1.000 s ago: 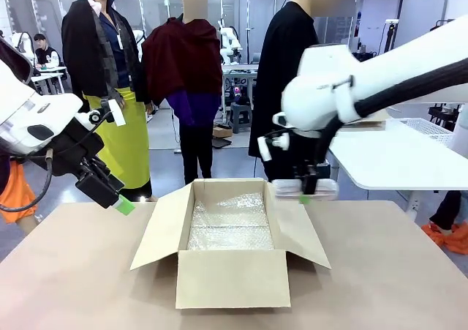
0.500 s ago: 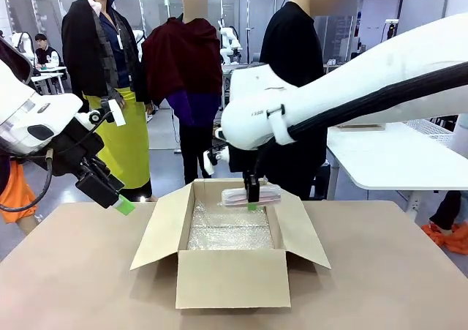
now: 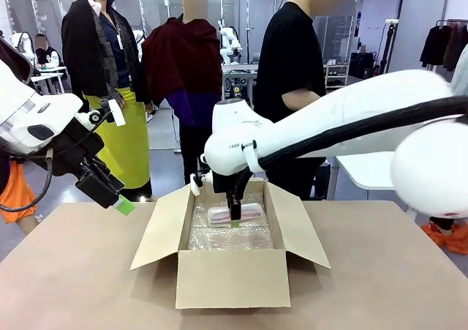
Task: Pack the glasses set securely to prepare it for shipping.
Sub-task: Place the Glasses case inside the Package Box.
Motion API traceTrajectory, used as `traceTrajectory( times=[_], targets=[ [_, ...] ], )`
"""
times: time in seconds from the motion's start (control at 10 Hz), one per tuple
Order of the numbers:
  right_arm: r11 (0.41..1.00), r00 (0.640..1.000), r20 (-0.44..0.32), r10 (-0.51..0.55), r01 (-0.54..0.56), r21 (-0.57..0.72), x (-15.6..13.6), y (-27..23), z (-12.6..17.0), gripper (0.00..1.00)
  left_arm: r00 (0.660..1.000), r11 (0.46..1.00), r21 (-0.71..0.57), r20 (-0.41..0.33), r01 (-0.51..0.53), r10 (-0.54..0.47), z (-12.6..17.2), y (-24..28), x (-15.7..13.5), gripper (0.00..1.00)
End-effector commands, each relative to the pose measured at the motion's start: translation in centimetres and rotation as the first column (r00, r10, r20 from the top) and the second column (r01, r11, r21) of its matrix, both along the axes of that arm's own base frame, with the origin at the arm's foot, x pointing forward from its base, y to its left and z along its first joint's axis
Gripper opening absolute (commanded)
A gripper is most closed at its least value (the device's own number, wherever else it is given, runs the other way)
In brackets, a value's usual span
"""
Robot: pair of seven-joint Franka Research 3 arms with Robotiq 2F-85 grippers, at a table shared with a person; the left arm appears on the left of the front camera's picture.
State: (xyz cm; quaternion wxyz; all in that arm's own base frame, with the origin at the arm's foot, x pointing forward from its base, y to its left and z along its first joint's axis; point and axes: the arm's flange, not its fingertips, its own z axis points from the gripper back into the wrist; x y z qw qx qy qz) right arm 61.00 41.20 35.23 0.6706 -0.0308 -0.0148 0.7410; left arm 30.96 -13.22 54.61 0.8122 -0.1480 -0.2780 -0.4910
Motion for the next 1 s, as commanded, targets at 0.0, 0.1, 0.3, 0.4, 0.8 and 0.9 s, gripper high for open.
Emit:
traceTrajectory(
  times=[0.0, 0.1, 0.3, 0.4, 0.8, 0.9],
  targets=[
    [1.0, 1.0, 0.012, 0.01, -0.01, -0.027, 2.3, 1.3, -0.4, 0.42, 1.0, 1.0, -0.001, -0.017, -0.009, 0.009, 0.1, 0.1, -0.2, 1.0],
    [0.999, 1.0, 0.01, 0.011, -0.011, -0.03, 3.1, 1.5, -0.6, 0.42, 1.0, 1.0, -0.001, -0.017, -0.009, 0.009, 0.1, 0.1, -0.2, 1.0],
    [1.0, 1.0, 0.012, 0.016, -0.016, -0.006, 4.0, 2.2, -0.9, 0.42, 1.0, 1.0, -0.001, -0.017, -0.009, 0.009, 0.1, 0.1, -0.2, 1.0],
    [1.0, 1.0, 0.007, 0.013, -0.013, -0.001, 4.2, 2.4, -1.1, 0.76, 1.0, 1.0, -0.001, -0.017, -0.009, 0.009, 0.1, 0.1, -0.2, 1.0],
    [1.0, 1.0, 0.009, 0.004, -0.004, 0.008, 4.1, 2.2, -1.0, 1.0, 1.0, 1.0, -0.001, -0.017, -0.009, 0.009, 0.1, 0.1, -0.2, 1.0],
    [1.0, 1.0, 0.003, 0.001, -0.001, 0.015, 3.8, 1.9, -0.9, 1.0, 1.0, 1.0, -0.001, -0.017, -0.009, 0.009, 0.1, 0.1, -0.2, 1.0]
  ],
)
